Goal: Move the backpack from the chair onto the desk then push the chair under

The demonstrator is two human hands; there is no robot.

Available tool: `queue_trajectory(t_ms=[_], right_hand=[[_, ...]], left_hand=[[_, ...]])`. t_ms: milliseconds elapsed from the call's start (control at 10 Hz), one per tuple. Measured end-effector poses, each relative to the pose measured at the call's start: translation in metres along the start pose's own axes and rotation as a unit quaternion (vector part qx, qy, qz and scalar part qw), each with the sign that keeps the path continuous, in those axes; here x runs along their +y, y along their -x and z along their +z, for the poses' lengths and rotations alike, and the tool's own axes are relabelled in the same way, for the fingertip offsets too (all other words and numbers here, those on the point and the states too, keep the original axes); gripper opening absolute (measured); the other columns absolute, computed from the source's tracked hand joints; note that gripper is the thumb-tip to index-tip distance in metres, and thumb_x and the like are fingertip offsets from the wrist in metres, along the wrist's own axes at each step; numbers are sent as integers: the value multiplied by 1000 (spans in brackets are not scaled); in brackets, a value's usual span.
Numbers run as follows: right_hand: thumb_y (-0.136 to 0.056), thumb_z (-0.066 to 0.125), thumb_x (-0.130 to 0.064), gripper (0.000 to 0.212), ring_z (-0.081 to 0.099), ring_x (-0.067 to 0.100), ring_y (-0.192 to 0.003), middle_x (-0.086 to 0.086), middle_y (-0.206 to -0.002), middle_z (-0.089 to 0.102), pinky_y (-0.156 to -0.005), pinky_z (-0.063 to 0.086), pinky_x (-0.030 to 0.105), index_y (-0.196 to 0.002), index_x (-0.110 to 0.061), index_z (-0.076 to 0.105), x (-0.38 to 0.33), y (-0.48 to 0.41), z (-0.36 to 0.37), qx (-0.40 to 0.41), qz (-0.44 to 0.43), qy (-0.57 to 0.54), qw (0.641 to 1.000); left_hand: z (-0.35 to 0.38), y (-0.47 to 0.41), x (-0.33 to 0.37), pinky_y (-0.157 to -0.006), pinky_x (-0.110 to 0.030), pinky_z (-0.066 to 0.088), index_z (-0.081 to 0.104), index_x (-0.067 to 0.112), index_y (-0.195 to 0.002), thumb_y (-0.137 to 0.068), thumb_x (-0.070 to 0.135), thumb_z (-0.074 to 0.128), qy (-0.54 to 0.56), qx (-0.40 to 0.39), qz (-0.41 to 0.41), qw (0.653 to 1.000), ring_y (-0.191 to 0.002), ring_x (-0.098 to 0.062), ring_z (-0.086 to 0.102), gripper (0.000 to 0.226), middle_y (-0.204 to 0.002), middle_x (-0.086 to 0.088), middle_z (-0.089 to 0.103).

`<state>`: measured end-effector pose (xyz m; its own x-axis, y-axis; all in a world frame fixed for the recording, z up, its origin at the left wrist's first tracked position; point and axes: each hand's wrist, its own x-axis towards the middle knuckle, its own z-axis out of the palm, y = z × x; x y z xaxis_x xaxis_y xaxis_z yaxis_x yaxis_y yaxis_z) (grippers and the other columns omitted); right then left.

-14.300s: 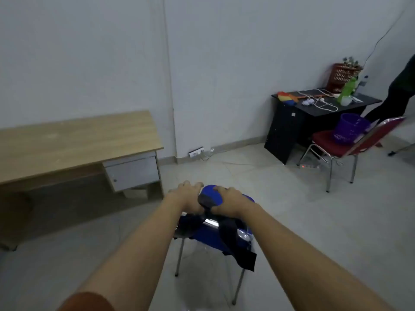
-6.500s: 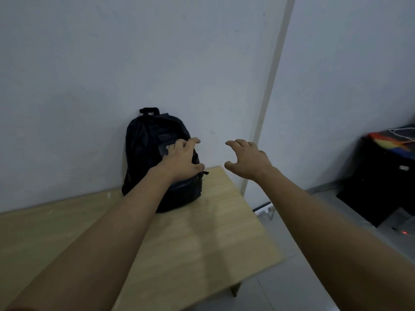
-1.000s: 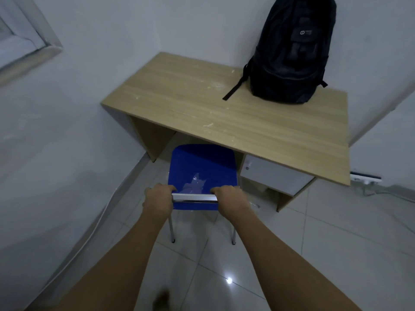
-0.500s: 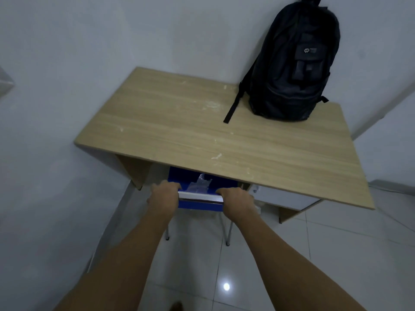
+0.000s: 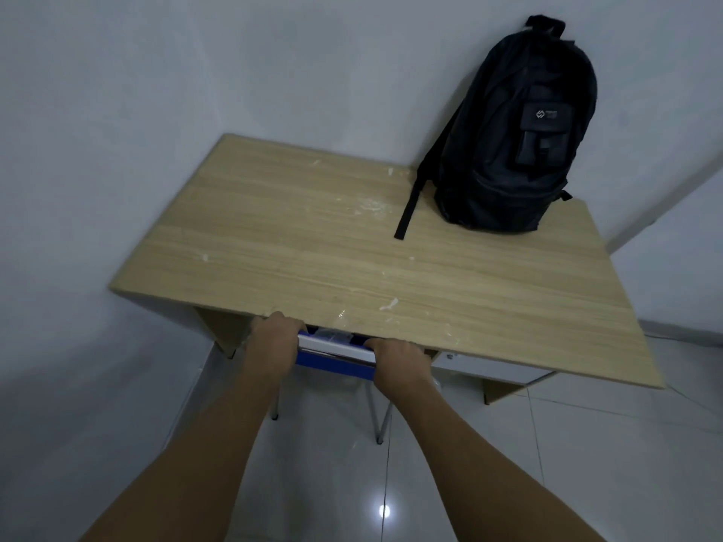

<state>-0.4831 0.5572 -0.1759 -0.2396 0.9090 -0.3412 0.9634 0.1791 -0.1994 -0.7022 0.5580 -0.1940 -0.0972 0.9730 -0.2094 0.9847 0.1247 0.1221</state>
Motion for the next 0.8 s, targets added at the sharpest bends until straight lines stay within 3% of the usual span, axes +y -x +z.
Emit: queue_trajectory(t_ms=[400,500,600,700,800], right_hand=[[-77,60,-7,53,63,31,-96,6,-108,65,-70,48,39,-125,-29,59,-2,1,-4,-5,-12,14,1000],[-80,60,-7,61,61,32,-103,9,-117,63,-75,48,40,-136,-29,51,0,3,-7,-26,-24,5,999],[-82,61,-6,69,56,35,-107,13,-121,59,-78,44,41,-143,-28,39,1,9,-14,-48,-27,-12,998],[-81,61,-12,74,48,36,-116,15,-127,55,-94,42,48,-147,-27,32,5,23,-20,-58,-55,-28,996],[-81,60,-24,77,42,36,-123,16,-132,51,-100,37,51,-150,-28,25,19,45,-33,-59,-60,-32,996]], left_hand=[[2,-2,-6,-93,-33,40,60,29,-130,-92,17,58,-32,-35,29,998,-112,-26,57,40,-119,-5,62],[-5,-1,-7,-95,-39,46,47,32,-143,-89,15,63,-9,-63,29,998,-114,-32,54,58,-123,-10,57],[-23,6,-2,-99,-50,43,13,40,-156,-87,16,64,9,-132,21,991,-123,-40,44,89,-136,-19,40],[-39,22,7,-108,-70,25,-2,38,-155,-82,30,66,-47,-163,-14,986,-136,-43,30,100,-147,-21,24],[-51,37,20,-111,-75,17,17,31,-152,-84,30,61,-50,-196,-5,979,-136,-44,31,80,-143,-21,29]])
